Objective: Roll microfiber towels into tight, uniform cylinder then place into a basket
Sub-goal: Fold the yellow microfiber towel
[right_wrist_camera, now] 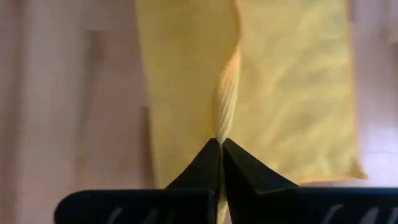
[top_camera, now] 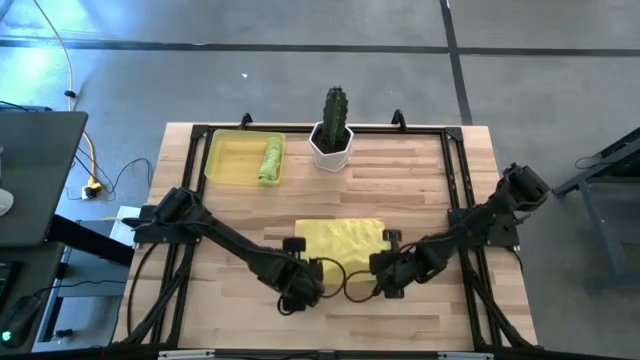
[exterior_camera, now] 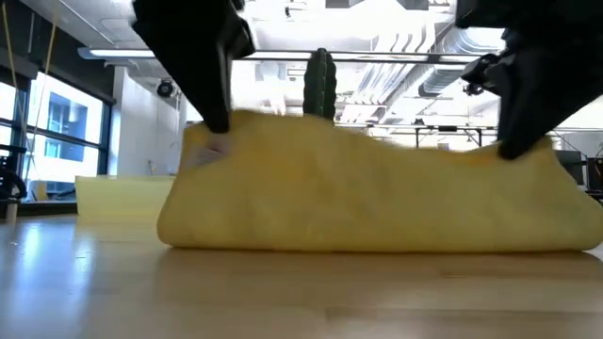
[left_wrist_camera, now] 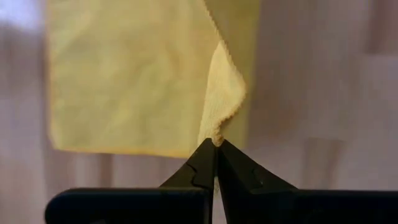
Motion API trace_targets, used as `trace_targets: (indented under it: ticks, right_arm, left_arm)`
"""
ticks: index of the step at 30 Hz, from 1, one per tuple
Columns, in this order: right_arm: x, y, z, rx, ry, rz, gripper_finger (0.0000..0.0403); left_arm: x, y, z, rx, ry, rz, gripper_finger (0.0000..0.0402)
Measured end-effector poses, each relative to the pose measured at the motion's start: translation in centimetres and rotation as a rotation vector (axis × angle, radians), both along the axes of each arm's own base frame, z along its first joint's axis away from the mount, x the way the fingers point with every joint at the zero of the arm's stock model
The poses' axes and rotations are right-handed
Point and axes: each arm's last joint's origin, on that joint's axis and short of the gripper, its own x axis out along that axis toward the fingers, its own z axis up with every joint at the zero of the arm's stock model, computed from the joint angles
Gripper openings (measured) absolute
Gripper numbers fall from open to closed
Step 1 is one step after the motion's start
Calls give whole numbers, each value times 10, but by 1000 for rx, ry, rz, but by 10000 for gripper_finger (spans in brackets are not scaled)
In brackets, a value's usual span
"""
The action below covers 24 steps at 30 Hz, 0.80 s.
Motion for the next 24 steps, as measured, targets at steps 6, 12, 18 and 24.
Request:
trace_targets:
  ticks: [6,12,18,24]
  right_arm:
    - [11,-22,-1,-66,1,-11,1]
    - [11,-47,-15,-80,52,-100,1]
    - [14,-58,-17,-90,61,-117,0]
    - [19,-70,-18,-83,59,-175,0]
  left_arm:
    - [3,28,-10,86,14,89,3]
    - [5,57,-24,140,37,155,3]
    - [3,78,-40,137,57,205,3]
    - [11,94,-42,141,12,176,3]
